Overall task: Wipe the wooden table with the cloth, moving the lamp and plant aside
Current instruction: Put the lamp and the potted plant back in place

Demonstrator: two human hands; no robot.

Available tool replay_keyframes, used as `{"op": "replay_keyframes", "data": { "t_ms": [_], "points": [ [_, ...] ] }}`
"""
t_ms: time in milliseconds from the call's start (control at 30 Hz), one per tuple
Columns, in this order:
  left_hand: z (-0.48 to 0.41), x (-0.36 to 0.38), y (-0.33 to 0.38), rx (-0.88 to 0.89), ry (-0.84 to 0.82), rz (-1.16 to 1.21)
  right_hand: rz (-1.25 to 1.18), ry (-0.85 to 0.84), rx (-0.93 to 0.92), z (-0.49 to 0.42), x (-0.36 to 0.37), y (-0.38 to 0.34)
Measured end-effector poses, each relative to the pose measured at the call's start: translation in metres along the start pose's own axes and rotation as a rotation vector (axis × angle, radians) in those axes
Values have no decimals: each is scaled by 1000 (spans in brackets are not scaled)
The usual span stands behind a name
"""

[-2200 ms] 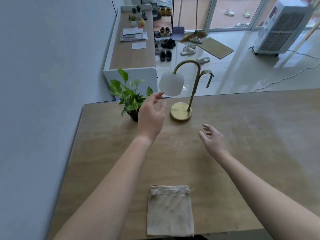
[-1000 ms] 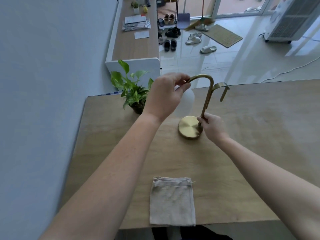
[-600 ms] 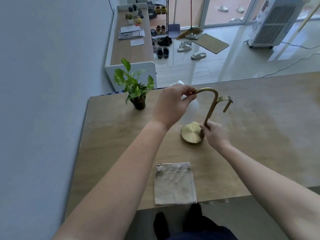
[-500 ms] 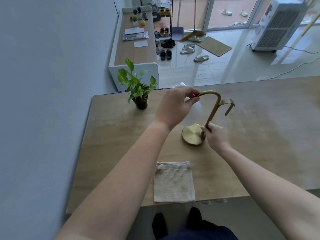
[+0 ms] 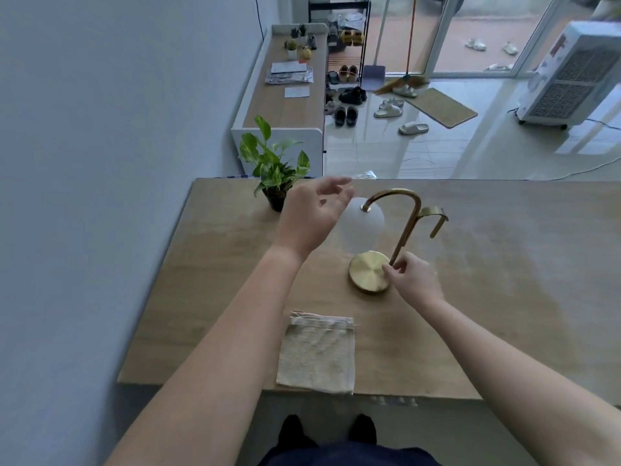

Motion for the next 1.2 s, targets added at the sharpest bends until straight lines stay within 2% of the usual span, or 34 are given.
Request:
{"op": "replay_keyframes", "data": {
  "t_ms": [67, 133, 267, 333, 400, 467, 500, 567, 667, 900, 1033, 1200],
  "points": [
    [5, -18, -22, -81, 78, 6, 102, 29, 22, 8, -4, 6],
    [12, -33, -52, -191, 128, -9, 106, 47, 13, 18, -3, 3],
    [17, -60, -119, -440, 173, 39, -92, -67, -65, 24, 22, -28],
    [15, -73, -145, -534, 175, 52, -142, -64, -80, 22, 32, -54],
    [10, -83, -169, -610, 186, 68, -181, -95, 8, 16, 54, -67],
    [2, -88, -191, -690, 181, 119, -106, -147, 85, 11, 77, -81],
    [-1, -88, -200, -729, 177, 151, -167, -191, 143, 10, 85, -92],
    [-11, -88, -219, -792, 160, 210, -460, -119, 125, -5, 98, -127],
    [-29, -81, -242, -830, 93, 264, -682, -94, 136, -25, 116, -174],
    [-76, -59, -284, -846, -16, 289, -910, -78, 336, -73, 171, -219],
    [-92, -48, -292, -823, -42, 321, -995, -67, 450, -91, 199, -229],
    [-95, -41, -298, -786, -70, 369, -1042, -95, 485, -99, 218, -230]
  ]
}}
Point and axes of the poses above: each hand's wrist, its own z-axis away from the middle knuckle, its own x-axis out of the palm, y = z × x, the point moved 8 cm from there along -z, towards the middle knuckle, and after that the axes turned 12 degrees about y, right-handed, at the moved point
